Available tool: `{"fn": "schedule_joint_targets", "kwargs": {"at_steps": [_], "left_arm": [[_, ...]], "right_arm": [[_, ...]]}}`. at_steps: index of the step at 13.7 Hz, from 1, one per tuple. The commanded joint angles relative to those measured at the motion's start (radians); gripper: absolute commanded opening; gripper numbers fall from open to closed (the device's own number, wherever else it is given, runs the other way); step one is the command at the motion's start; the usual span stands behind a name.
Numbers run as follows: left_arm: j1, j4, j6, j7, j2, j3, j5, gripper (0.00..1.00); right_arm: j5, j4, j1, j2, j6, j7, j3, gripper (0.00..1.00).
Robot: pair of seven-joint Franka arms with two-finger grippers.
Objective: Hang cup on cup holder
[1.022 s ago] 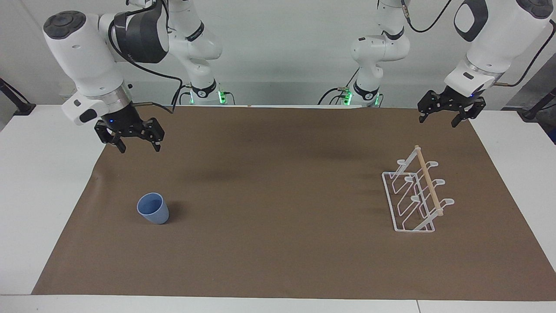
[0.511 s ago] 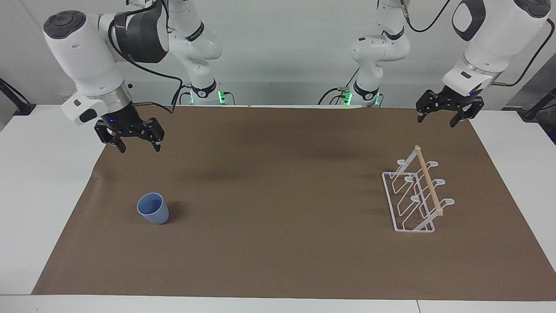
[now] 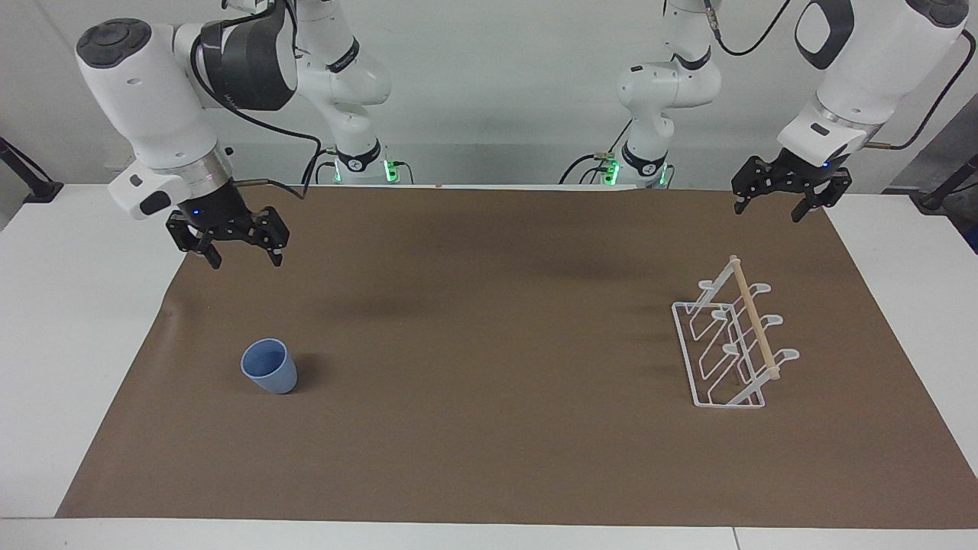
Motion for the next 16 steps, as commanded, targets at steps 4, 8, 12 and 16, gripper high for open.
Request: {"fn": "schedule_joint_targets", "kwargs": {"at_steps": [4,8,12,16], "left_arm": [[-0.014,-0.019,-0.006,-0.081,-0.023,-0.009,0.011,1.0],[-0.017,-0.021,-0.006,-0.075,-0.023,-0.012,0.011,1.0],[-0.019,-0.021,-0.003,-0.077,-0.023,-0.013,0.011,1.0],[-0.017,-0.024,0.003,-0.077,-0.023,-0.012,0.011,1.0]], "right_arm": [[-0.007,-0.033,0.003,-0.026,0.005,0.009,0.007,1.0],[-0.006,-0.142,0.007,-0.067,0.113,0.009,0.01,1.0],[-0.006,-0.302,0.01,-0.101,0.288,0.015,0.013,1.0],[-0.004,-0.4,0.04,-0.075,0.408,0.023,0.013,1.0]]}}
